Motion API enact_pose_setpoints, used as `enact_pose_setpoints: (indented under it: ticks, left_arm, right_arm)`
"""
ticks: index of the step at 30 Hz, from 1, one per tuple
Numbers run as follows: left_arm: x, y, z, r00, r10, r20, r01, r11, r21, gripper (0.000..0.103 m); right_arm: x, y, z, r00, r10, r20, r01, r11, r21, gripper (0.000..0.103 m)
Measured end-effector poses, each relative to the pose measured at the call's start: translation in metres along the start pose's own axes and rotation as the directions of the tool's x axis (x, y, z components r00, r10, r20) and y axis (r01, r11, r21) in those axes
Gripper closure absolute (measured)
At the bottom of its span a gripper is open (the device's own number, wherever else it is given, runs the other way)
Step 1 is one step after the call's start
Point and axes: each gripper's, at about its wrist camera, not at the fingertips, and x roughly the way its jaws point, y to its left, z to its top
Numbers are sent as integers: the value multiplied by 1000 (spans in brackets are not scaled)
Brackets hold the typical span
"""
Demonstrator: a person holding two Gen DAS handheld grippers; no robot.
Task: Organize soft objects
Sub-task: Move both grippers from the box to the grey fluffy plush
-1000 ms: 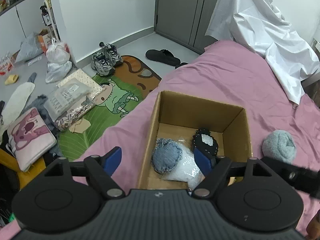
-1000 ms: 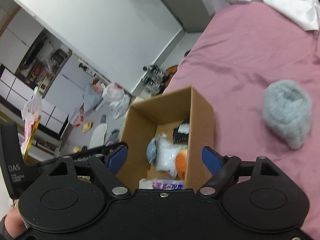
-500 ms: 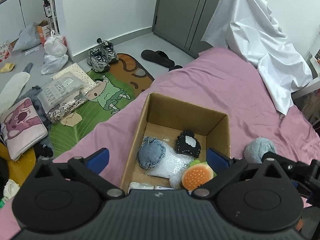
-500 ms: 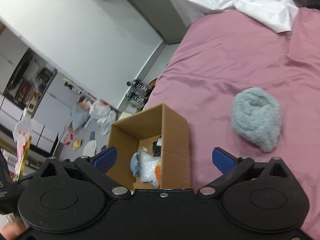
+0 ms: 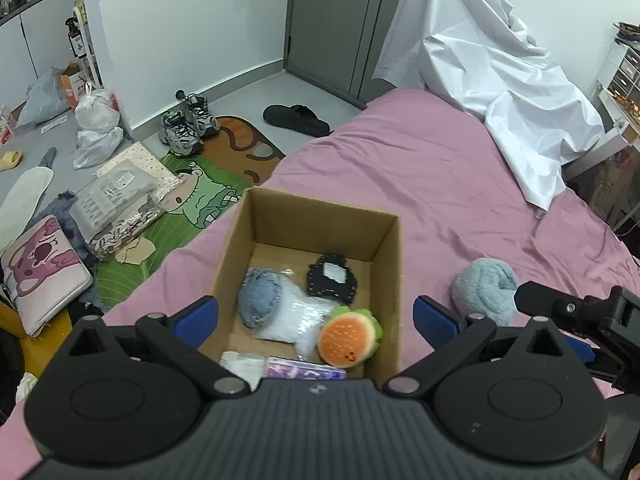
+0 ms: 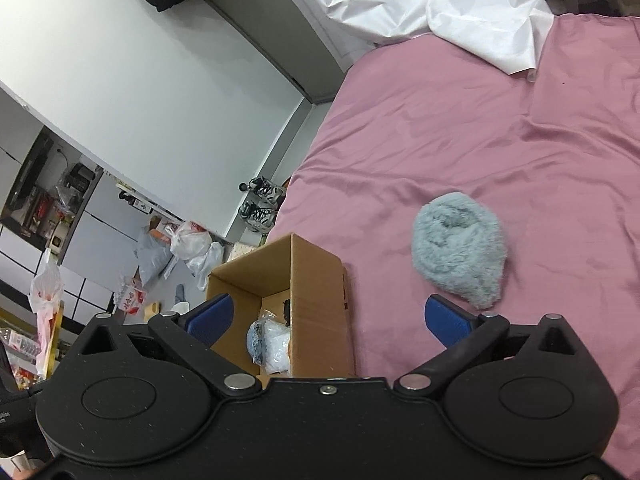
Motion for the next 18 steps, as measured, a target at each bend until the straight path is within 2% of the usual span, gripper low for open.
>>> enact_pose_setpoints:
  ticks: [10,18]
  left_arm:
    - [-11,-34,-3,1000,-8,20,7,1000,25,0]
    - [-14,-61,-7,999,2,33,-3,1000,25,0]
  right_arm:
    - [-25,-17,5,999,29,36,-30,999,23,0]
    - [-41,-43,13,997,9,75,-14,997,72,0]
